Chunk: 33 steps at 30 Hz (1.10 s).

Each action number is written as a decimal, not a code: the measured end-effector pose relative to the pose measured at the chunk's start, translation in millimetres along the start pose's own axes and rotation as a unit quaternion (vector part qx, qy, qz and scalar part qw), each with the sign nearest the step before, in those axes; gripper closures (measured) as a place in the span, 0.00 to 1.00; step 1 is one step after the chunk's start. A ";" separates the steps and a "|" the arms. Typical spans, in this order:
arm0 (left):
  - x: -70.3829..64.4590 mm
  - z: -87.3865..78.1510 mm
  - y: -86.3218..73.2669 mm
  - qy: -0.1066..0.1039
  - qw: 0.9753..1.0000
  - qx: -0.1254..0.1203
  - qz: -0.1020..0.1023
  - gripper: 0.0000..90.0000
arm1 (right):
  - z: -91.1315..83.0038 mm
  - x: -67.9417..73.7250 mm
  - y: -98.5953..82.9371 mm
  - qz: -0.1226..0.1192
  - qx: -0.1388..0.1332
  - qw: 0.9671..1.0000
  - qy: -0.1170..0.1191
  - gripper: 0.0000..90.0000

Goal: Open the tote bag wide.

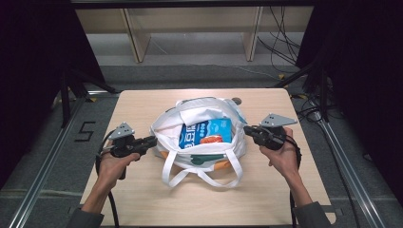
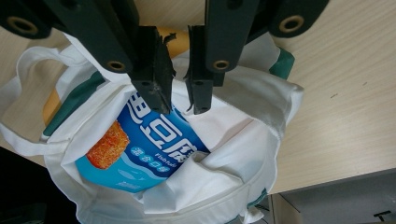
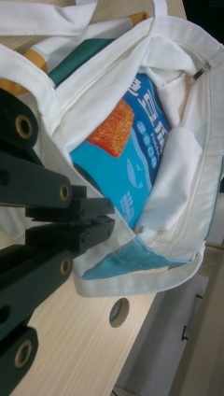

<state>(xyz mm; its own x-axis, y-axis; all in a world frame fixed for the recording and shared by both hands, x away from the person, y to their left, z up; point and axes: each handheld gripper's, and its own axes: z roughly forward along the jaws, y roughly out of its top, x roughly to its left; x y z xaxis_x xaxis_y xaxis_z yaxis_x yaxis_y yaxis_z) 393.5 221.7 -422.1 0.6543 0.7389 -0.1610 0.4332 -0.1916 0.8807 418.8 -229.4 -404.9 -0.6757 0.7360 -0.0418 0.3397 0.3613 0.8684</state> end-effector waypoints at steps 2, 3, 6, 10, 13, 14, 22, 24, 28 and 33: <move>0.3 -1.7 -1.8 0.004 1.000 -0.001 -0.005 0.86 | -2.5 1.9 -1.4 0.004 0.002 1.000 0.002 0.98; 0.8 -2.6 -2.7 0.003 1.000 -0.001 -0.003 0.86 | -3.1 2.8 -2.1 0.008 -0.001 1.000 0.002 0.98; 0.0 -4.5 -5.0 -0.002 1.000 -0.004 -0.003 0.84 | -5.8 3.2 -2.7 0.003 -0.005 1.000 0.005 0.96; -3.8 -5.6 -6.9 -0.008 1.000 -0.006 -0.004 0.80 | -8.4 5.8 -4.0 0.005 -0.007 1.000 0.007 0.92; -4.4 -6.3 -7.2 -0.011 1.000 -0.006 0.002 0.76 | -10.4 7.7 -4.3 0.006 0.000 1.000 0.012 0.89; -5.0 -6.7 -7.6 -0.015 1.000 -0.007 0.002 0.76 | -9.2 9.4 -5.4 0.012 -0.013 1.000 0.007 0.88; -8.0 -10.4 -11.0 -0.020 1.000 -0.009 0.001 0.62 | -13.1 8.9 -8.7 -0.001 -0.023 1.000 -0.004 0.66; -9.0 -11.1 -11.9 -0.022 1.000 -0.007 0.002 0.60 | -16.3 13.4 -8.7 0.024 -0.006 1.000 0.005 0.63; -12.5 -12.6 -13.8 -0.021 1.000 -0.007 -0.005 0.53 | -18.5 16.0 -9.2 0.026 -0.010 1.000 0.005 0.56; -18.4 -15.6 -15.3 -0.019 1.000 -0.009 -0.004 0.45 | -20.2 18.3 -11.9 0.018 -0.014 1.000 0.006 0.50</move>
<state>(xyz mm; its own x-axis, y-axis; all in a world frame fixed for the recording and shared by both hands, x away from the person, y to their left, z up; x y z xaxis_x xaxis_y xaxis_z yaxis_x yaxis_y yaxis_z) 365.2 221.1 -425.6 0.6733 0.7159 -0.1849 0.4278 -0.1732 0.8871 389.1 -231.8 -406.1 -0.6716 0.7409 -0.0039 0.3462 0.3184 0.8825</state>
